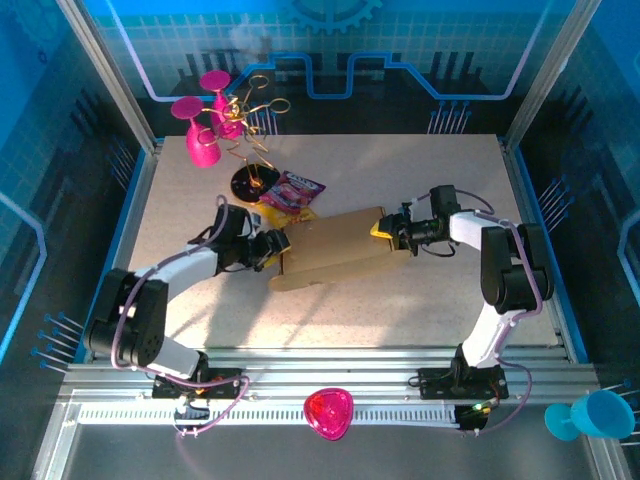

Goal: Fold the paper box

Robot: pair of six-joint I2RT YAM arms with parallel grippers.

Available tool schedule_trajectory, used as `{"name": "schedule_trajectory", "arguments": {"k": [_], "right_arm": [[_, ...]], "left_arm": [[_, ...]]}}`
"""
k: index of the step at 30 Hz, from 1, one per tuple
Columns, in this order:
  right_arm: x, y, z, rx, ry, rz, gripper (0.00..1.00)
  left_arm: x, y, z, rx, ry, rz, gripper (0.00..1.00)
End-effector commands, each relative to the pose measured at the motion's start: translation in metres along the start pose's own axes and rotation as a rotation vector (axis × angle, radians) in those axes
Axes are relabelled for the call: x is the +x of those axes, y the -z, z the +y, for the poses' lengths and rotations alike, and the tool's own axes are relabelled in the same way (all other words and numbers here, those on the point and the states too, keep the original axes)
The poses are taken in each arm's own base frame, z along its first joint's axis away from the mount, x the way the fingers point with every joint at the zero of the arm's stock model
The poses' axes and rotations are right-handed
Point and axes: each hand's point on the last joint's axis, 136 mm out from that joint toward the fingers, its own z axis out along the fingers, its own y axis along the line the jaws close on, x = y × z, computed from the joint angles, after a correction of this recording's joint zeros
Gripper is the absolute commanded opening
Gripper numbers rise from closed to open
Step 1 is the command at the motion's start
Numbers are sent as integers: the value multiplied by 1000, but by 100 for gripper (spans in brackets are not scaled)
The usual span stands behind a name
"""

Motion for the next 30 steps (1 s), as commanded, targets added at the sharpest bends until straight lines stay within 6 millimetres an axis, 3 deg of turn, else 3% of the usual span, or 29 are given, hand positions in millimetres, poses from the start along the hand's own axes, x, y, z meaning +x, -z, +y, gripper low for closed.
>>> {"name": "schedule_trajectory", "arguments": {"k": [1, 5, 10, 16, 22, 30], "right_arm": [[-2, -3, 10, -35, -88, 24, 54], [-4, 2, 10, -44, -176, 27, 52], [2, 13, 10, -44, -304, 43, 49], [16, 24, 17, -58, -398, 55, 49], [24, 29, 19, -51, -427, 71, 49], [28, 30, 12, -61, -458, 85, 48]], "left_arm": [[-19, 28, -21, 69, 83, -81, 66], [-29, 53, -21, 72, 160, -144, 71], [-29, 66, 8, 3, 308, -155, 75], [-26, 47, 23, 49, 450, -124, 80], [-31, 19, 17, 117, 526, -61, 81], [-12, -19, 11, 159, 620, 22, 82]]}}
